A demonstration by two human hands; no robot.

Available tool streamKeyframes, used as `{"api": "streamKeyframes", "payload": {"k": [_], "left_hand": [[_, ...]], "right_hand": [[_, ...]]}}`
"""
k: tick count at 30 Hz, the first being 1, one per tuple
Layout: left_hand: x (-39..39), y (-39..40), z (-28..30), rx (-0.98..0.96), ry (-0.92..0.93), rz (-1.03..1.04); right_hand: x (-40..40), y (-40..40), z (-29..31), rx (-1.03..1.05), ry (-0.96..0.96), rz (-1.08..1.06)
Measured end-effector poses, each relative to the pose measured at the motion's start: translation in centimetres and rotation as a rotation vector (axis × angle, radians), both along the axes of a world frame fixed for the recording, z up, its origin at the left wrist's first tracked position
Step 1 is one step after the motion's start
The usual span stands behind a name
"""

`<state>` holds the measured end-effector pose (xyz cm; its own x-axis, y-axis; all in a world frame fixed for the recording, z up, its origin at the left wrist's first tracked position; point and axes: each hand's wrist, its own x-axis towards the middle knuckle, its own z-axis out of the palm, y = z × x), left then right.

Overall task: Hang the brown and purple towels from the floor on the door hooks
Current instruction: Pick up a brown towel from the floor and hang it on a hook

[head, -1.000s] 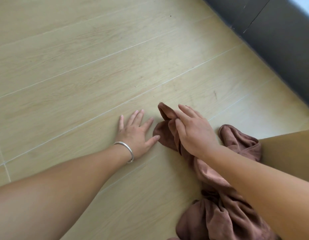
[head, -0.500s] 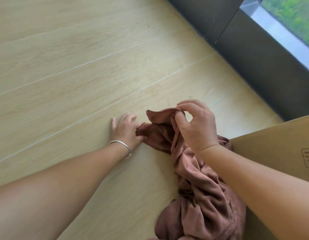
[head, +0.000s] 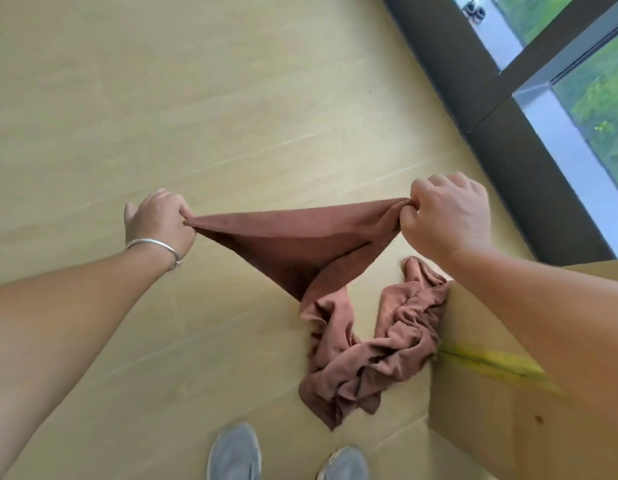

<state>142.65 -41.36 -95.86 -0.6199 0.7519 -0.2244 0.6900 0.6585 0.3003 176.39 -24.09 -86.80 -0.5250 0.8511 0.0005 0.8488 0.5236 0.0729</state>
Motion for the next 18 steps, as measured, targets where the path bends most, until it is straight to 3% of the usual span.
{"api": "streamKeyframes", "payload": {"k": [6,12,18], "left_hand": [[-9.6,-3.2,16.2,0.109,0.098,0.124],[-20.4,-5.2,31.0,0.291,0.213,0.199],[-26.1,-8.5,39.9,0.487,0.305,0.176]], "right_hand": [[-10.2,0.2,13.2,-0.018,-0.038,0.155],[-21.0,2.0,24.2,0.065,0.154,0.159],[-26.9,1.2,29.7,0.056,0.31,0.235]]}}
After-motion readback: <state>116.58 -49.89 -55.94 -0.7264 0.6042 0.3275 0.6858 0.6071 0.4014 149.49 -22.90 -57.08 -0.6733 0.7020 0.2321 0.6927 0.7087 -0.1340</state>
